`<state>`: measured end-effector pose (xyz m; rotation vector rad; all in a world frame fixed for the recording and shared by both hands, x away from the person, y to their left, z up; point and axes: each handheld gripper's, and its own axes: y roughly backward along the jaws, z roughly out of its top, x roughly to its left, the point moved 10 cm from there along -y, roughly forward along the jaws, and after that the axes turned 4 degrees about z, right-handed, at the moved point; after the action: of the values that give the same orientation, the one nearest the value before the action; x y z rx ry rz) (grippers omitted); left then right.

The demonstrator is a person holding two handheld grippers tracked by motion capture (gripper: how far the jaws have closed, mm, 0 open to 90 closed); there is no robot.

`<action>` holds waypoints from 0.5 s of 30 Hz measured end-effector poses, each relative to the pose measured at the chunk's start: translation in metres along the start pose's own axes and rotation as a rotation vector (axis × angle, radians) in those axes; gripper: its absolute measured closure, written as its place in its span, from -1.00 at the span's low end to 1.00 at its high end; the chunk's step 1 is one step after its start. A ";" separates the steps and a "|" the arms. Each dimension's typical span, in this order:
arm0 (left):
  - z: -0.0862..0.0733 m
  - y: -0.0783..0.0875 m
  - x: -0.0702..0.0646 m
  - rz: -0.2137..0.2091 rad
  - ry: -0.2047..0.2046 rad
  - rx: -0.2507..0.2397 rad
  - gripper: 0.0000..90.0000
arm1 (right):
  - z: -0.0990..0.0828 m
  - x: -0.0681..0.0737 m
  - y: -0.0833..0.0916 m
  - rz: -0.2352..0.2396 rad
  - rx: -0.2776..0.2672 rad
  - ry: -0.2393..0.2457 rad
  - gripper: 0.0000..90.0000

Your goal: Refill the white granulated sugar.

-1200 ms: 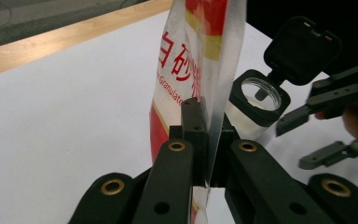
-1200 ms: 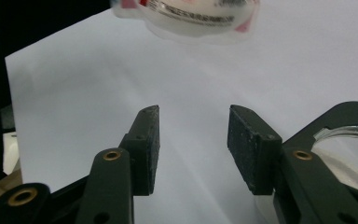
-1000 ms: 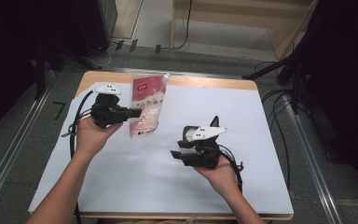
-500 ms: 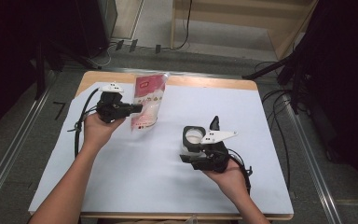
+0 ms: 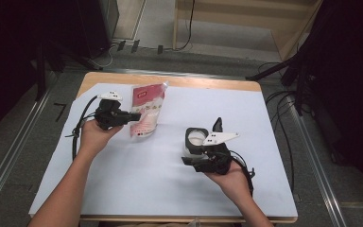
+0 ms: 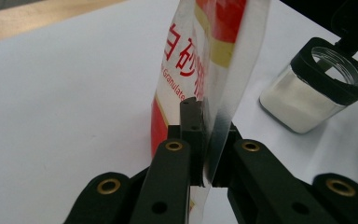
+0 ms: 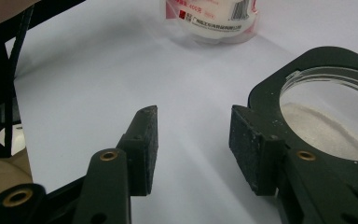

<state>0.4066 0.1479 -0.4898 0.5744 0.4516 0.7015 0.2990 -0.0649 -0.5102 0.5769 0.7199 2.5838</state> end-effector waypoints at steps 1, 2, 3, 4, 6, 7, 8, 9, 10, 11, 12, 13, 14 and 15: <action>0.000 0.000 0.000 0.000 0.000 0.000 0.96 | 0.000 0.000 0.000 0.001 0.001 0.000 0.17; -0.004 0.003 0.001 0.013 -0.009 0.005 0.95 | 0.000 0.000 0.000 0.000 0.003 -0.001 0.17; -0.006 0.003 0.000 0.006 -0.021 0.006 0.95 | 0.000 0.000 -0.001 0.003 0.003 0.002 0.17; -0.008 0.004 0.000 0.012 -0.034 0.014 0.94 | 0.000 0.000 -0.001 0.005 0.005 0.004 0.17; -0.008 0.005 -0.001 0.009 -0.051 0.007 0.92 | 0.000 0.000 -0.001 0.005 0.006 0.006 0.17; -0.009 0.005 -0.002 0.011 -0.060 0.008 0.92 | 0.000 0.000 -0.001 0.004 0.005 0.009 0.17; -0.012 0.007 -0.003 0.009 -0.070 0.014 0.89 | 0.001 0.000 -0.001 0.005 0.004 0.008 0.17; -0.012 0.007 -0.004 -0.001 -0.067 0.017 0.88 | 0.000 0.000 -0.001 0.004 0.004 0.008 0.17; -0.012 0.007 -0.004 -0.001 -0.067 0.017 0.86 | 0.000 0.000 -0.001 0.004 0.004 0.008 0.17; -0.013 0.007 -0.004 0.004 -0.059 0.008 0.86 | 0.000 0.000 0.000 0.003 0.004 0.006 0.17; -0.014 0.008 -0.004 0.000 -0.061 0.016 0.86 | 0.000 -0.001 0.000 0.003 0.004 0.005 0.17; -0.015 0.008 -0.002 0.006 -0.066 0.016 0.82 | 0.001 -0.001 0.000 0.004 0.004 0.003 0.17; -0.016 0.010 -0.002 0.002 -0.057 0.014 0.81 | 0.001 -0.001 0.000 0.003 0.002 0.006 0.17; -0.016 0.010 -0.002 0.002 -0.057 0.014 0.81 | 0.001 -0.001 0.000 0.003 0.002 0.006 0.17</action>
<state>0.3919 0.1579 -0.4956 0.6060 0.4036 0.6824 0.3004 -0.0654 -0.5097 0.5714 0.7244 2.5894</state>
